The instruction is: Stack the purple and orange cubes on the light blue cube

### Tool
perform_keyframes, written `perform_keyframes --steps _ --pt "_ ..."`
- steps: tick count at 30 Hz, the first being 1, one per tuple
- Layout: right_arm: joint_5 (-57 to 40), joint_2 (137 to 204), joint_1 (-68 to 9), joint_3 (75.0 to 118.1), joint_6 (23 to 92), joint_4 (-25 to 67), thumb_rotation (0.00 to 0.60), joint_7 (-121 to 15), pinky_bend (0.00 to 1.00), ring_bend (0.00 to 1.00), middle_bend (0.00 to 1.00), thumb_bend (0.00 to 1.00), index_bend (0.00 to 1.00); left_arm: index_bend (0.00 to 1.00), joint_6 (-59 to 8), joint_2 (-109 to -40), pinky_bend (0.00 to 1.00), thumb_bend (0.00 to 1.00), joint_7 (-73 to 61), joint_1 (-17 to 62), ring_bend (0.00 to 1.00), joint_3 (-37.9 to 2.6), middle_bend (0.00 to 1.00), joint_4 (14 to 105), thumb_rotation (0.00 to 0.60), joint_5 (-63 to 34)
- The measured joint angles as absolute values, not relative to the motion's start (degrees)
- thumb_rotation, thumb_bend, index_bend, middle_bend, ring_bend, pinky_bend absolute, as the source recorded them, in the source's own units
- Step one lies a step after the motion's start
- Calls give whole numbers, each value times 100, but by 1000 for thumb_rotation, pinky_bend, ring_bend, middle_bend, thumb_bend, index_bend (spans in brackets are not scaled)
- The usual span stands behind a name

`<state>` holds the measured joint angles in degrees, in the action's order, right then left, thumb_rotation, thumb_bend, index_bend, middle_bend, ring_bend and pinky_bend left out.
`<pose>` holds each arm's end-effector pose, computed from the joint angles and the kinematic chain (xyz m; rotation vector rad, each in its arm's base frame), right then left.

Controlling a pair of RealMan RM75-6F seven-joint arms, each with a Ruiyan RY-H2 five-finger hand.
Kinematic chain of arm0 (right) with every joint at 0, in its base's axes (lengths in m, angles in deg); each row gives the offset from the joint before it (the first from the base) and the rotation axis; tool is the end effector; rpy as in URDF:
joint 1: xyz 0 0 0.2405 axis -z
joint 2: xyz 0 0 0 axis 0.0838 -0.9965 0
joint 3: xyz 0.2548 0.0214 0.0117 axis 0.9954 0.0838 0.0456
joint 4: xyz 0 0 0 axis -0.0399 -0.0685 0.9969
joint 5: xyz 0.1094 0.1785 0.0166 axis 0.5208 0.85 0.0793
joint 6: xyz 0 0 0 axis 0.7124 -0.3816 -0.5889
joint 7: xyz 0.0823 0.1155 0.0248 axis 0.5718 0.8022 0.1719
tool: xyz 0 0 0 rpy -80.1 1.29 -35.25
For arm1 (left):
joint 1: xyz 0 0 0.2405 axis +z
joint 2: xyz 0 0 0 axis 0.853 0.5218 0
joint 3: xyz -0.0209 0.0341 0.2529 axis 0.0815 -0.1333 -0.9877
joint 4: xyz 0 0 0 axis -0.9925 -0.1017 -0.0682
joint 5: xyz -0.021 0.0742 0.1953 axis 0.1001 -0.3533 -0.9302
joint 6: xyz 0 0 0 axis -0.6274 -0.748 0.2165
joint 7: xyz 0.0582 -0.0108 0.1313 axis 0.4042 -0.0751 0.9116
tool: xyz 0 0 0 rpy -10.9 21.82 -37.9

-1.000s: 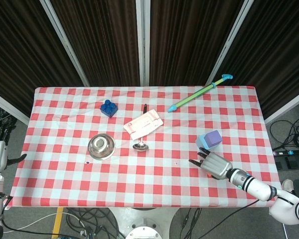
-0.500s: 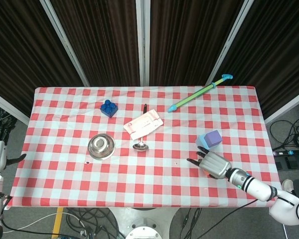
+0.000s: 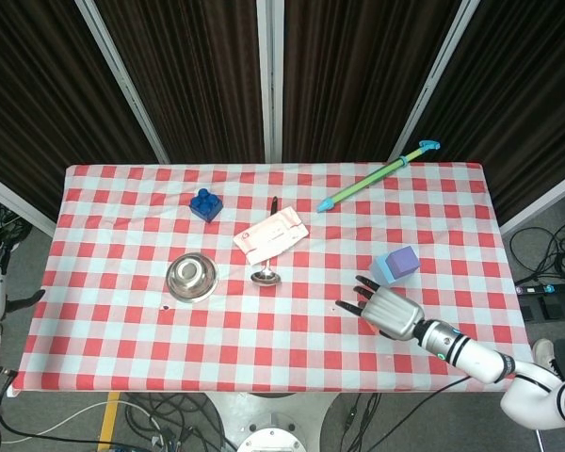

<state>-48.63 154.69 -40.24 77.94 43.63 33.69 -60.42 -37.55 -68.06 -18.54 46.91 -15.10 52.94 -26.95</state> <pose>-0.2018 -0.2914 0.0446 2.4790 -0.3850 0.6166 -0.3779 0.2521 0.1540 -1.1608 -0.9337 -0.9013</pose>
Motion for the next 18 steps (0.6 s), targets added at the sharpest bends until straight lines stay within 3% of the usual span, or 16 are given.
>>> perform_keyframes --steps 11,18 --pt "-4424 14503 -4246 8510 4329 4780 600 -7120 28 135 474 176 67 209 -3850 -6717 312 60 -1946 4730 167 -1477 189 5424 600 -2721" --pt "-3674 14164 -4373 8919 4068 5107 600 -7475 35 155 489 176 78 208 -3818 -6710 312 60 -1973 4720 167 -1501 189 5457 600 -2751"
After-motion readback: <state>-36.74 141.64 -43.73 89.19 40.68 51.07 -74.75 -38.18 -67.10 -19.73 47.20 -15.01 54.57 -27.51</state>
